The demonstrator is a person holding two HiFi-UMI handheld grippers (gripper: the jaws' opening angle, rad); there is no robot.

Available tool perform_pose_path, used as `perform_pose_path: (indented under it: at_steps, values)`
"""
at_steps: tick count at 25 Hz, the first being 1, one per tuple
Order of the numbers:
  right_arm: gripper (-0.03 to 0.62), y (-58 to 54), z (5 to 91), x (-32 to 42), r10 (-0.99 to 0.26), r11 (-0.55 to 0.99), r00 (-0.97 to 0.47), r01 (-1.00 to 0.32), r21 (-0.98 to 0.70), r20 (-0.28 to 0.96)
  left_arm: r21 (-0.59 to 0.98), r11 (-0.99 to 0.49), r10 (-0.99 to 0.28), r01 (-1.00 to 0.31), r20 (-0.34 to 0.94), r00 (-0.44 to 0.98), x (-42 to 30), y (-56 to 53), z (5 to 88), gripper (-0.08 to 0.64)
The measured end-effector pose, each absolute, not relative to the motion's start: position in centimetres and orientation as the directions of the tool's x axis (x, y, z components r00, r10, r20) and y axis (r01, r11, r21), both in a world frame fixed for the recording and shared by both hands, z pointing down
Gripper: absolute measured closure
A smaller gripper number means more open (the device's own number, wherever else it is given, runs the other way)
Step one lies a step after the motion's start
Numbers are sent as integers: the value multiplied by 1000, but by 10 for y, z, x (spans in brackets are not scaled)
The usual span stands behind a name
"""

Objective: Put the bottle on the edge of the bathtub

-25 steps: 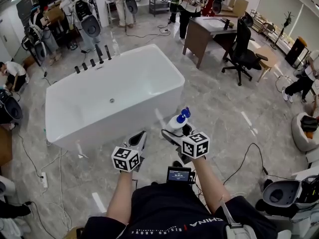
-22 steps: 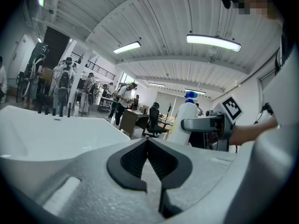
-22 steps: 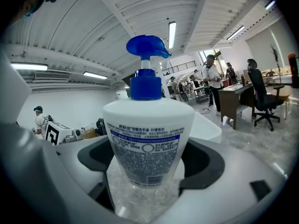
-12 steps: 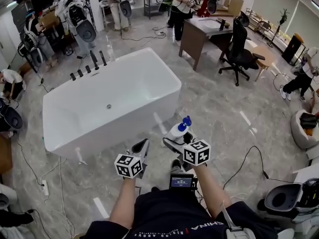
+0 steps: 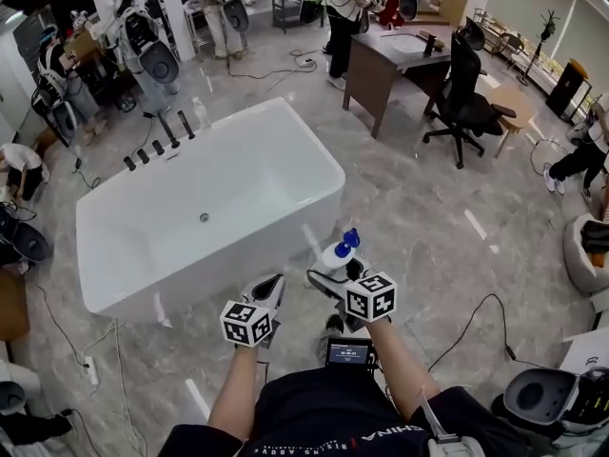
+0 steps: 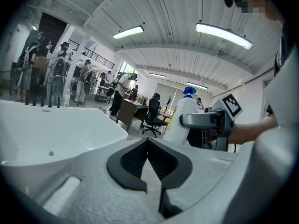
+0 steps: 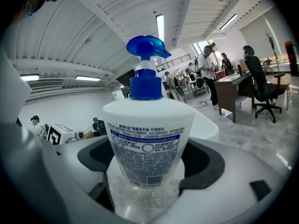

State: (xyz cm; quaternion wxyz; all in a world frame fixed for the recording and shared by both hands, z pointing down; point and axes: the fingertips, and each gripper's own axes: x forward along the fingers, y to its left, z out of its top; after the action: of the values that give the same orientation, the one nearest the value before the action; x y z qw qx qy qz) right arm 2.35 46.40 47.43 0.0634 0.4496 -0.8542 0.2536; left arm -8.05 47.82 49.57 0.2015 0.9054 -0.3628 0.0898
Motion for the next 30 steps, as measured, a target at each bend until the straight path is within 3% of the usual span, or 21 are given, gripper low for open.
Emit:
perform_pose_path:
  at_steps: [12, 23, 30]
  values:
    - [139, 319, 471, 109, -714, 500, -618, -779, -378, 330, 236, -649, -648, -723, 327, 688, -1, 342, 481, 551]
    - [138, 206, 477, 85, -671, 521, -648, -758, -392, 360, 204, -624, -673, -755, 352, 651, -16, 229, 484, 551]
    - [140, 86, 465, 78, -684, 530, -624, -781, -330, 378, 235, -653, -665, -720, 278, 694, -8, 95, 477, 551]
